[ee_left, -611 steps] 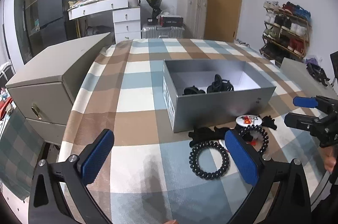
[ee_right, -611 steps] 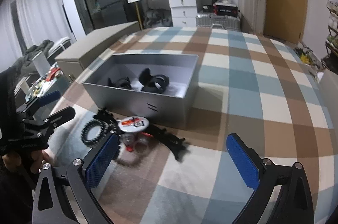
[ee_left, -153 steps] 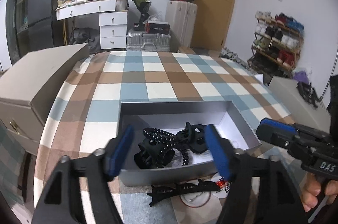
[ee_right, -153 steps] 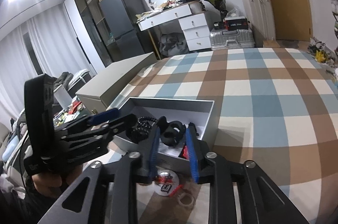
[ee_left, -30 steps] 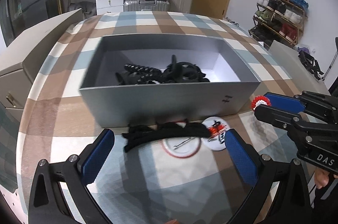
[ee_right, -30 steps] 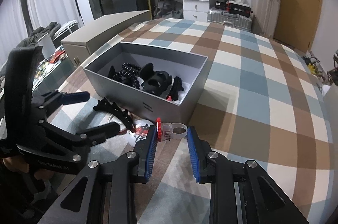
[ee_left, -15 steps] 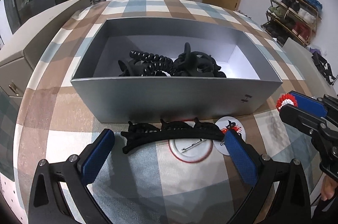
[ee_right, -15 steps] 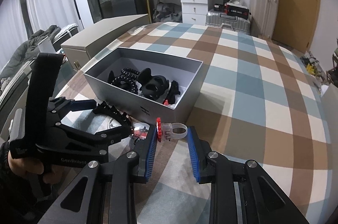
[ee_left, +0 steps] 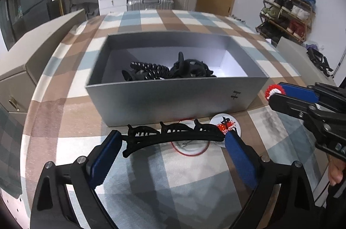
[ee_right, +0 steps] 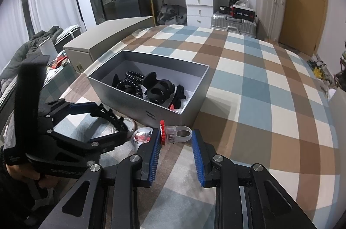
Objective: Organize jewelry
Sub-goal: 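Carry the clear ring and claw clip over the grey box with both tools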
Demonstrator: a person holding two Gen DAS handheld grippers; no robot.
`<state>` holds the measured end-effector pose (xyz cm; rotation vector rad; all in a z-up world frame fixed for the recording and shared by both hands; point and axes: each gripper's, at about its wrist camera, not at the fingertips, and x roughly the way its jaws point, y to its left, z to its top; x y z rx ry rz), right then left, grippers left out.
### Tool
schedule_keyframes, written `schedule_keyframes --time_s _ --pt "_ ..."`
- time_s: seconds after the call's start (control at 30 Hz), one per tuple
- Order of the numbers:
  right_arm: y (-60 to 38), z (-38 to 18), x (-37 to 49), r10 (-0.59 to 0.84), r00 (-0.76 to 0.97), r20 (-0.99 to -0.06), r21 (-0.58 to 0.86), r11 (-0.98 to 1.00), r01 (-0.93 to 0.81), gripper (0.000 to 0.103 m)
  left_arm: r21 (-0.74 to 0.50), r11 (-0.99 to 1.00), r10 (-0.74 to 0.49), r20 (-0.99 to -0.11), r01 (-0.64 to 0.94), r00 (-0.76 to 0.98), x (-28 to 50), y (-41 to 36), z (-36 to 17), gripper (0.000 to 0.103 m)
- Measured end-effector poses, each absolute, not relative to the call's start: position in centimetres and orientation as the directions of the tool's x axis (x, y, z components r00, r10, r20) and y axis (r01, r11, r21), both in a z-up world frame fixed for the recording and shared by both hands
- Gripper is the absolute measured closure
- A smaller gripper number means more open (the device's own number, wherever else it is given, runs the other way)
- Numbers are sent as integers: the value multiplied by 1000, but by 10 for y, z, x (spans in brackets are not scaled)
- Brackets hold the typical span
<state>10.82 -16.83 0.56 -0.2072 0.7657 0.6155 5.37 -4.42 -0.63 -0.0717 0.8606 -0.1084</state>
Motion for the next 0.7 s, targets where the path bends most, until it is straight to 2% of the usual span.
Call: schedule_keyframes --time_s 0.37,0.7 --pt "-168 18 100 490 586 -645 64 799 -598 75 -94 992 -122 -675 79 727 49 -34 15 10" --pt "-178 34 98 571 616 -543 148 787 -599 75 -111 993 -97 -587 39 804 43 -16 34 10"
